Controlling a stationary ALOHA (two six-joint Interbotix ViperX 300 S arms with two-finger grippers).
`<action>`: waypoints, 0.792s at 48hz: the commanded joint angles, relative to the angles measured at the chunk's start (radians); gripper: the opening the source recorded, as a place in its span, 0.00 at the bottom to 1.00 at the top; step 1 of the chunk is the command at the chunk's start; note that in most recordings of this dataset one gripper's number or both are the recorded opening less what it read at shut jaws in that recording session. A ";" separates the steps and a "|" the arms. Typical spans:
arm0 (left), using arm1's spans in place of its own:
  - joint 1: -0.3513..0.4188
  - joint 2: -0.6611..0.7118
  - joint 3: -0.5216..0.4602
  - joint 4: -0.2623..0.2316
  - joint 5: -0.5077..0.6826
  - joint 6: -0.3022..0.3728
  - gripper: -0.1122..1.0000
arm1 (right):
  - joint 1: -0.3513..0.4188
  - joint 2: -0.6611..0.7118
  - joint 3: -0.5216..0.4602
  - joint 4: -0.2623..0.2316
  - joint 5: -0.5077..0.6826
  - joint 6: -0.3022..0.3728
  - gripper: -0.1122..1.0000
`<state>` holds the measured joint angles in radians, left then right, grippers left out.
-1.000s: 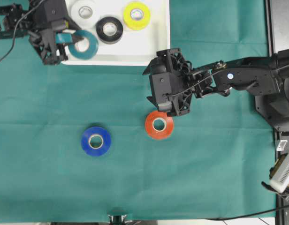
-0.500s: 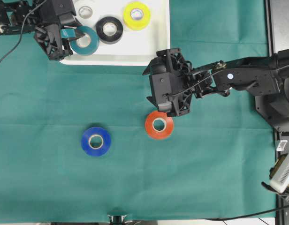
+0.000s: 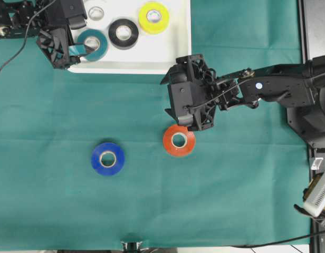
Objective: Put the tape alternately from left to right into the white case.
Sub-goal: 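Release the teal tape in the tray's left side and retract the left gripper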
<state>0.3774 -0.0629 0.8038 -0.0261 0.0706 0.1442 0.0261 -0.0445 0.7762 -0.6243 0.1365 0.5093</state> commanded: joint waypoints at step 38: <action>-0.092 -0.081 0.002 0.000 -0.005 0.003 1.00 | 0.002 -0.025 -0.005 0.003 -0.006 0.002 0.86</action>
<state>0.3099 -0.1135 0.8115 -0.0261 0.0706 0.1473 0.0261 -0.0430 0.7777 -0.6228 0.1381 0.5093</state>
